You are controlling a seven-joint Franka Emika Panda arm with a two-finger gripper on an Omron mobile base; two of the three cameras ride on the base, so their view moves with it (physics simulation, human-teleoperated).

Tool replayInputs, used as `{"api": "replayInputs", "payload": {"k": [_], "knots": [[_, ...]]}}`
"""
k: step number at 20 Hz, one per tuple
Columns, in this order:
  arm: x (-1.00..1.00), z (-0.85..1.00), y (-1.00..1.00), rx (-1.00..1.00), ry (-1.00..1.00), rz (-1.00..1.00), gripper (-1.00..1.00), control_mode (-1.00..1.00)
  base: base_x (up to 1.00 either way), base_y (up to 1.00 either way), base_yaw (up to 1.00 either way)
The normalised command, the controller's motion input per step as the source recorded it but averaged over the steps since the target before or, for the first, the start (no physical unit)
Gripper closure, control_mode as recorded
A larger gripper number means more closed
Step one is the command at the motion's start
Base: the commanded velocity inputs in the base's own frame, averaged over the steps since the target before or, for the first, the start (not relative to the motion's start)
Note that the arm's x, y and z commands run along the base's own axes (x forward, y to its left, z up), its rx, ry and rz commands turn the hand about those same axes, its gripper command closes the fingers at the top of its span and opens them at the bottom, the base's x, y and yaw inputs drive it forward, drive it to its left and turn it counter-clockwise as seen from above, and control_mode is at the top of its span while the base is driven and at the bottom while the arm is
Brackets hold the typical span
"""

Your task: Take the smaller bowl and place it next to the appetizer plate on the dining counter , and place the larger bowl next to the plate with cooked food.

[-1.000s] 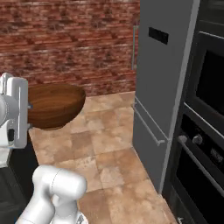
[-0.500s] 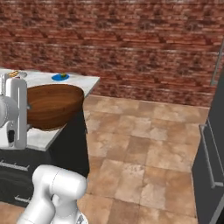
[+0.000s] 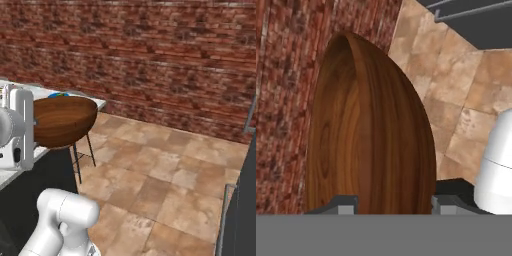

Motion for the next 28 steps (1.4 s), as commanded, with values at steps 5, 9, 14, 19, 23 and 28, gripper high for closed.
{"api": "replayInputs", "payload": {"k": [5, 9, 14, 19, 23, 28], "knots": [[0.0, 0.0, 0.0, 0.0, 0.0, 0.0, 1.0, 1.0, 1.0, -0.72, 0.34], [0.0, 0.0, 0.0, 0.0, 0.0, 0.0, 1.0, 1.0, 1.0, -0.56, 0.39], [0.0, 0.0, 0.0, 0.0, 0.0, 0.0, 1.0, 1.0, 1.0, -0.7, 0.43], [0.0, 0.0, 0.0, 0.0, 0.0, 0.0, 1.0, 1.0, 1.0, -0.98, 0.42], [0.0, 0.0, 0.0, 0.0, 0.0, 0.0, 1.0, 1.0, 1.0, -1.0, 0.4], [0.0, 0.0, 0.0, 0.0, 0.0, 0.0, 1.0, 1.0, 0.93, -1.0, 0.35]]}}
